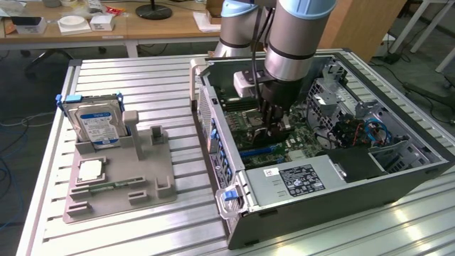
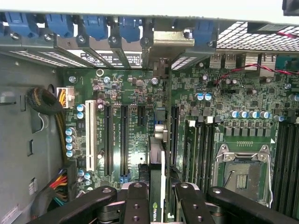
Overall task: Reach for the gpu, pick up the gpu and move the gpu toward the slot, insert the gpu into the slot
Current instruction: 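Insert the gpu into the slot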
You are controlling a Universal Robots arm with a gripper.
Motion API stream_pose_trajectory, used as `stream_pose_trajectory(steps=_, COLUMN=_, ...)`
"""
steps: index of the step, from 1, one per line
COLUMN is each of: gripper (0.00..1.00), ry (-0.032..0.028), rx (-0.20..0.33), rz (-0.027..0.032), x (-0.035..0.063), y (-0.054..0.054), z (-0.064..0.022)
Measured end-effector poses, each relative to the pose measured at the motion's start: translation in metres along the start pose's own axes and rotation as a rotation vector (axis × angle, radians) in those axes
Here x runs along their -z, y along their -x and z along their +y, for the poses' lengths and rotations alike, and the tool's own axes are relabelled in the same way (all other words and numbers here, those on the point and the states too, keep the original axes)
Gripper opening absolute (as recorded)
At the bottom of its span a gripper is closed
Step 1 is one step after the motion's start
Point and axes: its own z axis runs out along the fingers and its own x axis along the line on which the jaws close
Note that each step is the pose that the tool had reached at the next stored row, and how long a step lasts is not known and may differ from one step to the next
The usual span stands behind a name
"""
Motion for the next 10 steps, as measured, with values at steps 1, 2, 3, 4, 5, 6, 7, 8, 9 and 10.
stream_pose_trajectory(steps=1, gripper=0.26, ry=-0.0005, rx=0.0, rz=-0.0001, x=-0.0003, y=0.0, z=0.0001)
stream_pose_trajectory(steps=2, gripper=0.26, ry=-0.0009, rx=0.0, rz=0.0, x=-0.0004, y=0.0, z=0.0001)
stream_pose_trajectory(steps=3, gripper=0.26, ry=-0.0014, rx=0.0, rz=0.0001, x=-0.0005, y=0.0, z=0.0001)
stream_pose_trajectory(steps=4, gripper=0.26, ry=-0.0021, rx=0.0, rz=0.0, x=-0.0007, y=0.0, z=0.0001)
stream_pose_trajectory(steps=5, gripper=0.26, ry=-0.0028, rx=0.0, rz=-0.0001, x=-0.0009, y=0.0, z=0.0001)
stream_pose_trajectory(steps=6, gripper=0.26, ry=-0.0035, rx=0.0, rz=-0.0001, x=-0.0011, y=0.0, z=0.0002)
stream_pose_trajectory(steps=7, gripper=0.26, ry=-0.0042, rx=0.0, rz=-0.0001, x=-0.0013, y=0.0, z=0.0002)
stream_pose_trajectory(steps=8, gripper=0.26, ry=-0.0046, rx=0.0, rz=-0.0001, x=-0.0015, y=0.0, z=0.0002)
stream_pose_trajectory(steps=9, gripper=0.26, ry=-0.0049, rx=0.0, rz=-0.0004, x=-0.002, y=0.0, z=0.0002)
stream_pose_trajectory(steps=10, gripper=0.26, ry=-0.005, rx=0.0, rz=-0.0004, x=-0.0025, y=0.0, z=0.0002)
